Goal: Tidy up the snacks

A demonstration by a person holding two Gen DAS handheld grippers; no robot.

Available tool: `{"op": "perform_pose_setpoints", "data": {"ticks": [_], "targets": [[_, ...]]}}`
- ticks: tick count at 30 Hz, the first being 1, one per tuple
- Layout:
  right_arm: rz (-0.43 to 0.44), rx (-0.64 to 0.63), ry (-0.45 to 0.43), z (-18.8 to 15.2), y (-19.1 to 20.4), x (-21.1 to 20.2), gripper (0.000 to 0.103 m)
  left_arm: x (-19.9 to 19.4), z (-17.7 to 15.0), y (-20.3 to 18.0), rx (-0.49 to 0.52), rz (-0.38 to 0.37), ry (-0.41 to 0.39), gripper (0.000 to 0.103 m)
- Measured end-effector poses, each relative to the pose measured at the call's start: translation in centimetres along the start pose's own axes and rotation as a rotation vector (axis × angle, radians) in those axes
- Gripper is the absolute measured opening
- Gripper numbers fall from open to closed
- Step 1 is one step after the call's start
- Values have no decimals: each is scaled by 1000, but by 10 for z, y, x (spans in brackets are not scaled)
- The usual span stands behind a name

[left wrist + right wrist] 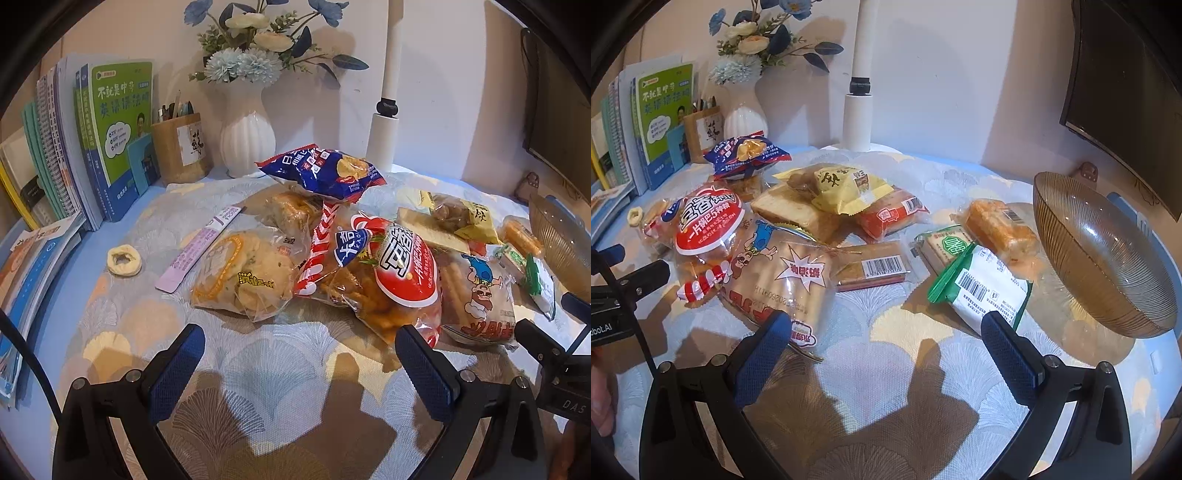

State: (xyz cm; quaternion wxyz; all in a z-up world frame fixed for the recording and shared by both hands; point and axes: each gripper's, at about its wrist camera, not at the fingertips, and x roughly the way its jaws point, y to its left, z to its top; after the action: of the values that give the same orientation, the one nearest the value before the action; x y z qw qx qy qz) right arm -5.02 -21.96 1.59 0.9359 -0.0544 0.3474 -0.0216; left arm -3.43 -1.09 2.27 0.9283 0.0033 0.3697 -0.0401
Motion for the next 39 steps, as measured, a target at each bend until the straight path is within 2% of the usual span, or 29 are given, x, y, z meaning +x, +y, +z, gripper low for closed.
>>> {"op": "perform_pose_setpoints", "data": {"ticks": [39], "targets": [[-5, -12, 2, -2, 4, 1, 103, 1, 0, -2, 8, 6, 5, 102]]}}
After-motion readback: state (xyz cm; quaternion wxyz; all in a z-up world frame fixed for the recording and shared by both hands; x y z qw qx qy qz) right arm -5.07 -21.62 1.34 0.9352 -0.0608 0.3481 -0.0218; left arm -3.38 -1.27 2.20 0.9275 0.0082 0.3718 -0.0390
